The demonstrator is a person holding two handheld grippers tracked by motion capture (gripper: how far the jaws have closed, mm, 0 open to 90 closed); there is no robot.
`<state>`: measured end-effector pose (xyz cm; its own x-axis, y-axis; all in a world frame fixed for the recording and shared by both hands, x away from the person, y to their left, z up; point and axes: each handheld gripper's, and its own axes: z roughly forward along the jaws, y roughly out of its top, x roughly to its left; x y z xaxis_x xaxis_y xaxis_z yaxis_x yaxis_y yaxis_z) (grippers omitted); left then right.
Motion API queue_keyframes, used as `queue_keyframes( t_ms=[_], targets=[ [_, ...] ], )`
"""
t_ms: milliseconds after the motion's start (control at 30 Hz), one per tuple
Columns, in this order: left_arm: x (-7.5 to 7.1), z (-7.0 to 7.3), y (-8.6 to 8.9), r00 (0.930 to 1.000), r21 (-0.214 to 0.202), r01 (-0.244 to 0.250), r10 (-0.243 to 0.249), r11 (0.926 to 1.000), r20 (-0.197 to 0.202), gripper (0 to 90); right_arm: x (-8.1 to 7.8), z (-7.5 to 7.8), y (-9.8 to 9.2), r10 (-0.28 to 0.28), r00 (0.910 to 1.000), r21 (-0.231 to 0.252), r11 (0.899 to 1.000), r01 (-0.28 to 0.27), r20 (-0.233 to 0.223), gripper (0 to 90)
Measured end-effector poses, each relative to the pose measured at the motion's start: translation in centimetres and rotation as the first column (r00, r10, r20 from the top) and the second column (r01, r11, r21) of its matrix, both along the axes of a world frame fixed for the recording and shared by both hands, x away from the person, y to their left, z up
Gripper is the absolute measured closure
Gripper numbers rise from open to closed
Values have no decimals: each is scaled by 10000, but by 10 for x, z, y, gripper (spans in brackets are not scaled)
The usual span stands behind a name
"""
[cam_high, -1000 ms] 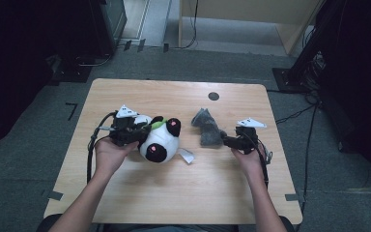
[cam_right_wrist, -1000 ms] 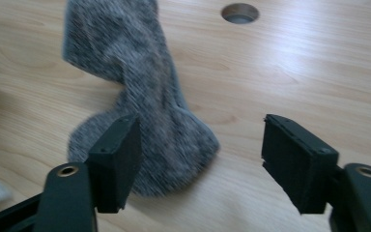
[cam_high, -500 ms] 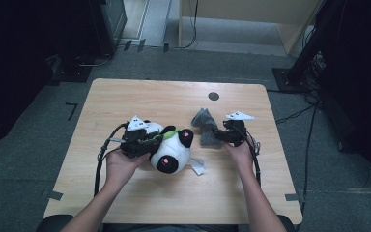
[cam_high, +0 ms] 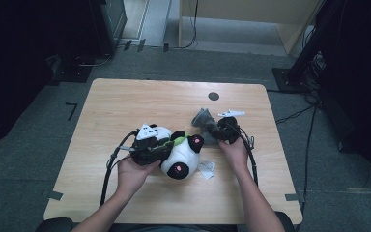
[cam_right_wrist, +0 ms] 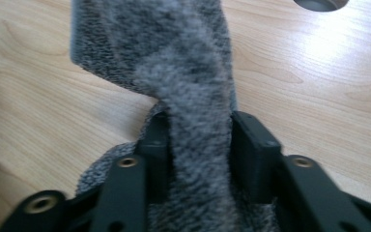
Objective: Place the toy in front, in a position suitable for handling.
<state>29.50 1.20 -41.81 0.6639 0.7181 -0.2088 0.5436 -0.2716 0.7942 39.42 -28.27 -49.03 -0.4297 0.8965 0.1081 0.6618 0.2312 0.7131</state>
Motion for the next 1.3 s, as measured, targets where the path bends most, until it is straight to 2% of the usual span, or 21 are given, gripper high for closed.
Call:
queue_keyframes(
  t_ms=[100, 267, 333, 400, 433, 500, 533, 600, 667, 767, 867, 933, 1100, 1200, 1233, 1300],
  targets=[
    [-2, -3, -5, 9996, 39, 48, -49, 10000, 267, 713, 0, 0, -1, 136, 9999, -51, 9999, -135, 49, 688],
    [-2, -4, -3, 9994, 102, 121, -124, 9999, 311, 682, -1, -4, -4, 68, 9999, -22, 10000, -67, 97, 755],
    [-1, -4, -2, 9991, 28, 184, -185, 9998, 370, 631, -1, -4, -7, -39, 9999, 116, 9999, 38, 107, 769],
    [1, -4, 0, 9988, -223, 288, -279, 9993, 401, 573, -1, -1, -9, -104, 9999, 239, 9997, 101, 108, 770],
    [2, -3, 1, 9988, -285, 341, -330, 9990, 364, 542, -2, 0, -9, -133, 9998, 230, 9997, 129, 153, 770],
    [3, -5, 2, 9979, -231, 585, -578, 9980, 305, 559, -3, 3, -10, -192, 9996, 267, 9995, 188, 184, 769],
    [5, -7, 1, 9964, -65, 833, -832, 9965, 154, 557, -3, 4, -10, -195, 9996, 266, 9995, 190, 181, 769],
    [9, -11, -2, 9944, 380, 1001, -987, 9942, -378, 526, -4, 5, -9, -160, 9996, 217, 9996, 155, 249, 769],
    [9, -14, -2, 9954, 258, 913, -906, 9955, -300, 551, -5, 8, -8, -131, 9995, 193, 9997, 126, 292, 769],
    [9, -13, -5, 9969, 264, 785, -783, 9966, -89, 646, -8, 12, -7, -122, 9992, 330, 9994, 109, 381, 773],
    [9, -15, -7, 9979, 118, 642, -642, 9979, 55, 661, -10, 16, -6, -34, 9989, 360, 9994, 18, 459, 777],
    [10, -15, -6, 9980, -38, 629, -628, 9980, 79, 621, -12, 19, -6, -3, 9989, 391, 9992, -15, 464, 777],
    [15, -6, 4, 9939, -621, 1095, -1102, 9920, -81, 455, -20, 29, -6, 29, 9988, 557, 9984, -56, 485, 780],
    [17, 2, 17, 9930, -877, 1182, -1170, 9891, 186, 417, -29, 39, -6, 71, 9982, 614, 9981, -108, 597, 780],
    [18, 4, 22, 9923, -891, 1221, -1198, 9885, 306, 413, -32, 43, -7, 76, 9979, 629, 9980, -116, 641, 780],
    [22, 5, 30, 9912, -656, 1285, -1260, 9895, 412, 381, -39, 50, -8, 71, 9973, 718, 9973, -124, 725, 780]
  ],
)
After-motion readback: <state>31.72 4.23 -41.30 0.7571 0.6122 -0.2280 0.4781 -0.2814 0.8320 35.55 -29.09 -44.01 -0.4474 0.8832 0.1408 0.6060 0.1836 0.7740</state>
